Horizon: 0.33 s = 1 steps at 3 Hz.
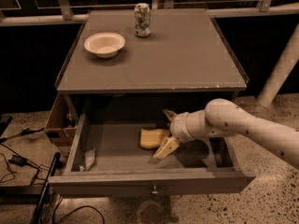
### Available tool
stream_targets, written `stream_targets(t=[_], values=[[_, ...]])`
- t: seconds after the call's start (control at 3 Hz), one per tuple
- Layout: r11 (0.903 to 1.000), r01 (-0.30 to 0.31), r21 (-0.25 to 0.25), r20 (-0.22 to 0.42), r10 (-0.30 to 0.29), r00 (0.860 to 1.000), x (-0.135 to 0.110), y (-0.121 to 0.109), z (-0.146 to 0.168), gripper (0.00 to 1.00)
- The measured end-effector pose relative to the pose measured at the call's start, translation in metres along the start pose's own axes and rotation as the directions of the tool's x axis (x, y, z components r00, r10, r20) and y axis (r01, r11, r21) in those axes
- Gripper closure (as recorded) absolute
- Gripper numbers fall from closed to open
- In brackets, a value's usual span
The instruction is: Place sponge into top drawer
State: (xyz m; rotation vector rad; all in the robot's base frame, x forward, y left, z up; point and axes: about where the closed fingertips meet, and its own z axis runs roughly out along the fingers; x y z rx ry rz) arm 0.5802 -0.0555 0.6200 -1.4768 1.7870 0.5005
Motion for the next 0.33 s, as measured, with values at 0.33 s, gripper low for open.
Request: stream_targets(t=[0.33], values=[[1.0,0.0,0.0,0.0,0.0,1.0,0.0,0.0,0.0,0.0]])
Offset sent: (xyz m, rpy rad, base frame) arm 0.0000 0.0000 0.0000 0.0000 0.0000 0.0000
